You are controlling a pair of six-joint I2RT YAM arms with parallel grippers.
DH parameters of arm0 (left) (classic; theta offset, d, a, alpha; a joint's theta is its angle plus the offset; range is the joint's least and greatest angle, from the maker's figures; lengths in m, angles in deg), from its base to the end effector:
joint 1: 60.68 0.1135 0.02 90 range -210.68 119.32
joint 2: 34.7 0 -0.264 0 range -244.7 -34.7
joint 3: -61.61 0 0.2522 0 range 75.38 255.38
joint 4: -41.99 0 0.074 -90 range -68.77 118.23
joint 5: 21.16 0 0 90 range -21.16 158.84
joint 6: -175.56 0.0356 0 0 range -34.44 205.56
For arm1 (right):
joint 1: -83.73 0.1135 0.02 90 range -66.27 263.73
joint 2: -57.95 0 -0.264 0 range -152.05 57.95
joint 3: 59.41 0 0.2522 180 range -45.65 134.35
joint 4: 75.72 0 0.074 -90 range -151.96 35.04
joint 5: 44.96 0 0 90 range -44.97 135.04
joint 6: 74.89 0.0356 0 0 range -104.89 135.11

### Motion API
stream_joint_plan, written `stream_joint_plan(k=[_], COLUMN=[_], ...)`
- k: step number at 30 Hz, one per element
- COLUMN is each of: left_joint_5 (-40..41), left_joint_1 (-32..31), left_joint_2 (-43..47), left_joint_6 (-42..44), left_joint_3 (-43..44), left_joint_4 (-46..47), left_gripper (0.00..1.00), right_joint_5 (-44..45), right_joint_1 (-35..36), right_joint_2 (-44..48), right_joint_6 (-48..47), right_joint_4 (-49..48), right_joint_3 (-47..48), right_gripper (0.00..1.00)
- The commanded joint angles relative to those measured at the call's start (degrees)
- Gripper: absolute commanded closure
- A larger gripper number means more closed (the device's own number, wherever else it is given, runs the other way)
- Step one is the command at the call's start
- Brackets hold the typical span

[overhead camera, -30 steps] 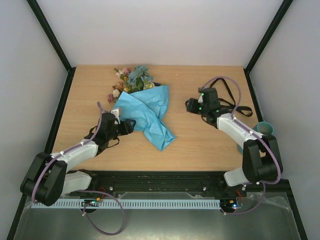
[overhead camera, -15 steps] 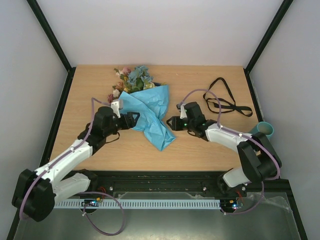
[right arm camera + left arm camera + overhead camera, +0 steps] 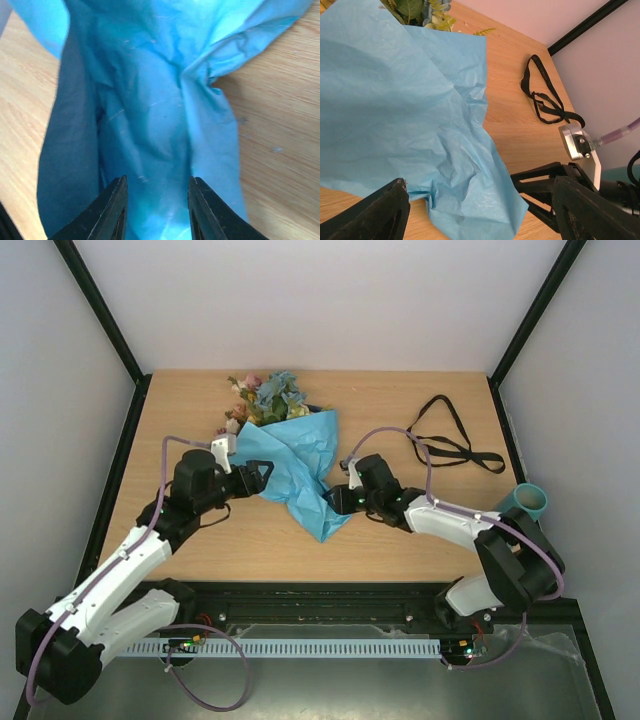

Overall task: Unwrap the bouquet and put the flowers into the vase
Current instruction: Unfold the wrapping paper at the center of the board.

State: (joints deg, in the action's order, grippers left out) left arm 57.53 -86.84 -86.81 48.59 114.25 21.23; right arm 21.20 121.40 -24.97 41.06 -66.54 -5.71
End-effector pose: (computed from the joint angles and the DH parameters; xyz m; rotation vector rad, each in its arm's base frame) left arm 0.1874 -0.0998 0.2865 -0.0516 2.0293 -0.9100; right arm 0.2216 0.1893 0.1862 -0.4849 2.3441 1.0340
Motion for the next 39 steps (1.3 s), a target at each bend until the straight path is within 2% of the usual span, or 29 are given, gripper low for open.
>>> stream_joint_plan(k=[1, 11, 17, 23, 29, 33, 35, 39], left_joint_5=[0.9, -1.9, -3.9, -10.3, -14.8, -20.0, -17.6, -12.0], left_joint_1=[-0.2, -0.2, -0.2, -0.2, -0.2, -0.5, -0.9, -1.1], left_joint_2=[2.2, 4.2, 5.2, 1.6, 0.0, 2.4, 3.3, 1.9], left_joint_6=[-0.9, -2.0, -3.7, -6.3, -10.6, -19.1, -20.2, -17.2], left_joint_3=[2.4, 3.0, 2.2, 3.7, 2.3, -0.3, 0.2, 2.6], left_joint_4=[-3.2, -4.4, -3.3, -0.4, 6.1, 18.9, 20.4, 17.7], left_gripper=[0.21, 0.20, 0.20, 0.19, 0.20, 0.20, 0.20, 0.19], right_joint_5=[-0.7, 0.7, 1.9, 0.8, 0.8, 1.2, 1.5, 2.0], right_joint_1=[2.7, 12.9, 19.5, 23.7, 25.9, 26.7, 27.1, 28.2], right_joint_2=[2.9, 0.5, -3.9, -5.6, -6.7, -9.2, -10.1, -9.9], right_joint_6=[2.1, 6.9, 6.3, 3.7, 4.5, 4.3, 4.0, 3.0], right_joint_4=[-1.1, -6.1, -5.8, -5.4, -8.5, -8.8, -9.0, -9.5], right_joint_3=[-0.2, 1.2, 3.1, 2.3, -0.1, 0.0, 0.1, -0.5], right_gripper=[0.66, 0.66, 0.65, 0.64, 0.62, 0.63, 0.63, 0.64])
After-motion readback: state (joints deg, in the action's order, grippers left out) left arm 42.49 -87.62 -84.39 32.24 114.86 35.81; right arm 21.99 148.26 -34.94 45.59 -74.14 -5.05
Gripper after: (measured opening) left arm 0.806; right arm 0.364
